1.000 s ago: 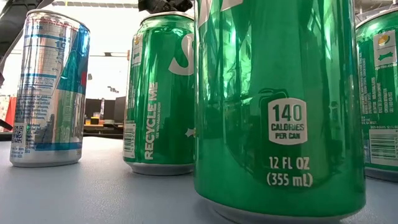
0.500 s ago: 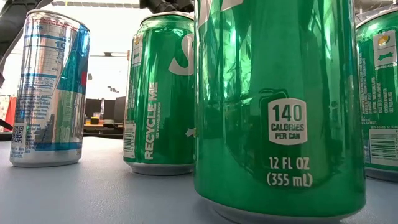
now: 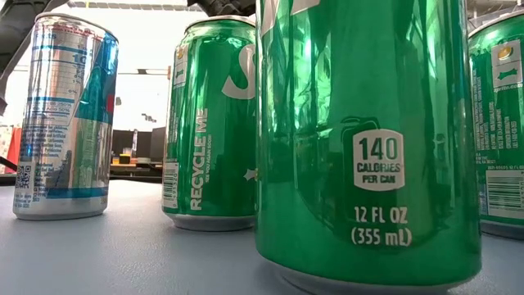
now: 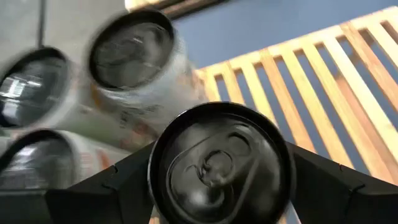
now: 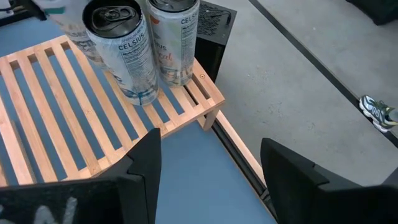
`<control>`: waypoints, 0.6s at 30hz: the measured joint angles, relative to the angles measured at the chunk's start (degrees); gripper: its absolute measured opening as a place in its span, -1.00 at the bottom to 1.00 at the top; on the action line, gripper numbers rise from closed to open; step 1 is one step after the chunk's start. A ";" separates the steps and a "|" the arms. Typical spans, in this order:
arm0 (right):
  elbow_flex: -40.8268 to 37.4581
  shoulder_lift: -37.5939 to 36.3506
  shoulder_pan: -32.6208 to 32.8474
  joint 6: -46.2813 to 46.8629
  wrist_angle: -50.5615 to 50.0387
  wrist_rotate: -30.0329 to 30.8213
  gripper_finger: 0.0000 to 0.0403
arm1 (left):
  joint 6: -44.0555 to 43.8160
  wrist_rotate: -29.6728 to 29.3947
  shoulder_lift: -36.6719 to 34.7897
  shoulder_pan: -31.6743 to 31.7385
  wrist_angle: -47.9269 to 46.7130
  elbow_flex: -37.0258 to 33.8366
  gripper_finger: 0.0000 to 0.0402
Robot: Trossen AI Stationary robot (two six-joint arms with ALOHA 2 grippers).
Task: Place canned beverage on shelf
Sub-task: Put the white blue soda can on the shelf aligned with the other white blue soda can
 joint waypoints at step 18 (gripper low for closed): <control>0.00 0.00 0.02 -0.63 -0.09 -0.02 0.10 | -3.21 -3.19 -4.92 -0.23 4.50 -0.07 0.43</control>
